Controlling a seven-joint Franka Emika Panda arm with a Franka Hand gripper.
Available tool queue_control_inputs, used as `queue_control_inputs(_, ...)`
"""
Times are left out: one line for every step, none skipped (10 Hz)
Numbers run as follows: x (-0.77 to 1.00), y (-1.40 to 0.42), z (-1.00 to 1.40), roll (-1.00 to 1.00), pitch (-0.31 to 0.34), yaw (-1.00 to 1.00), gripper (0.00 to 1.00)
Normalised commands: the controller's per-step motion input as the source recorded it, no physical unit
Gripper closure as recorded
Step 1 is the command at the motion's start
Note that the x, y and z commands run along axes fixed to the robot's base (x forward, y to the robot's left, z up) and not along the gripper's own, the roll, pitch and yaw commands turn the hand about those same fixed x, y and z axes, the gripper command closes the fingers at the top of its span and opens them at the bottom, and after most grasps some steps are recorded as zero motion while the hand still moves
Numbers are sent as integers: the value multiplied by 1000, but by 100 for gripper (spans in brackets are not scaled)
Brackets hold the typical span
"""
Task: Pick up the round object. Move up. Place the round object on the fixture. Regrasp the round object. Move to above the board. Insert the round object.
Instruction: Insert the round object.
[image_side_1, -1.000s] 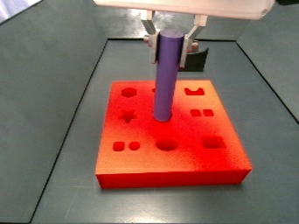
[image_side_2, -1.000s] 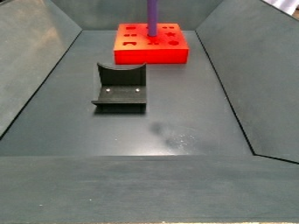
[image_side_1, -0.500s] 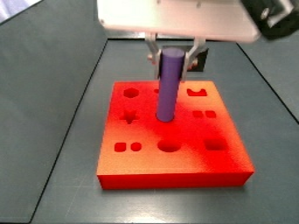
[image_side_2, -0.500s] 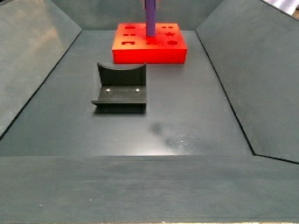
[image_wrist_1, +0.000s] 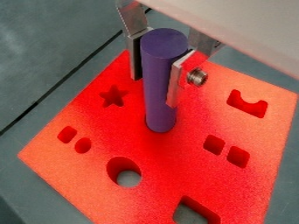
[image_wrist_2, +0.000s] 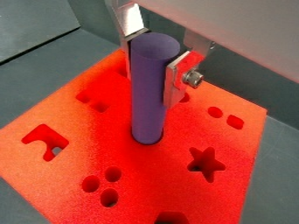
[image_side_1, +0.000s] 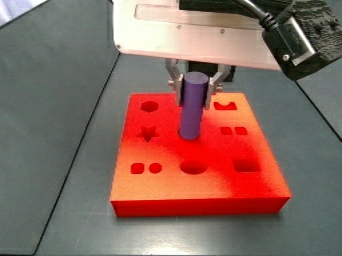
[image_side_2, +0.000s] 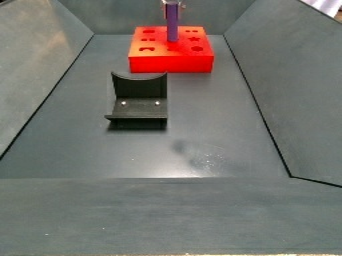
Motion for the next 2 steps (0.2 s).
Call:
queue_control_inputs(0, 17, -29, -51, -26, 0, 100)
queue_control_inputs(0, 0, 0, 0, 0, 0, 100)
